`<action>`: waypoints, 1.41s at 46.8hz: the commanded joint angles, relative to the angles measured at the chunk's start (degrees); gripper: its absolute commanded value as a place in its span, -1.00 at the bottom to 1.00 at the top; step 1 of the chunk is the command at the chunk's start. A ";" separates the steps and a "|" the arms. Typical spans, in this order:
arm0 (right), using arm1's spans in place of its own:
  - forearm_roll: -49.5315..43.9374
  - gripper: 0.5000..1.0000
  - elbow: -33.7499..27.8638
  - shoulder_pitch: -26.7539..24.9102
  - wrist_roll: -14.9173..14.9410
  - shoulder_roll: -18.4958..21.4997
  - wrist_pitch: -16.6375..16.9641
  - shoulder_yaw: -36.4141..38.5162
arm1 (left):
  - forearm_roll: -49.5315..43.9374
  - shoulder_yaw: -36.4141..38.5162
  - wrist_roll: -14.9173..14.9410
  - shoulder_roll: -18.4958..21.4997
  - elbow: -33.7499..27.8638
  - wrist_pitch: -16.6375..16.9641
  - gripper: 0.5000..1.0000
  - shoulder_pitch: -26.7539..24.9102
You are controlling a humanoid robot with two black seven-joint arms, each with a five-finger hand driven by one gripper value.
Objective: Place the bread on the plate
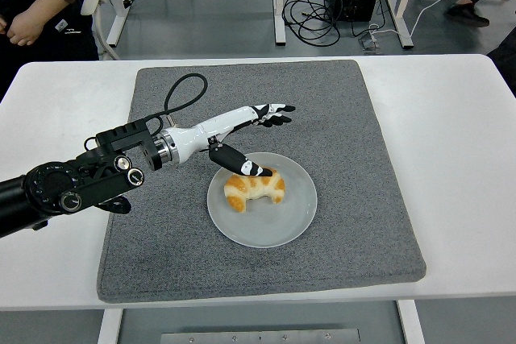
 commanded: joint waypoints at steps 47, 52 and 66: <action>0.00 1.00 0.06 0.00 0.00 0.00 0.00 0.00 | -38.19 -17.35 13.56 2.67 20.30 -29.98 0.79 0.14; 0.00 1.00 0.06 0.00 0.00 0.00 0.00 0.00 | -38.28 -21.04 10.93 2.67 20.30 -32.35 0.79 2.61; 0.00 1.00 0.06 0.00 0.00 0.00 0.00 0.09 | -38.45 -23.07 4.77 1.88 20.48 -33.15 0.80 6.83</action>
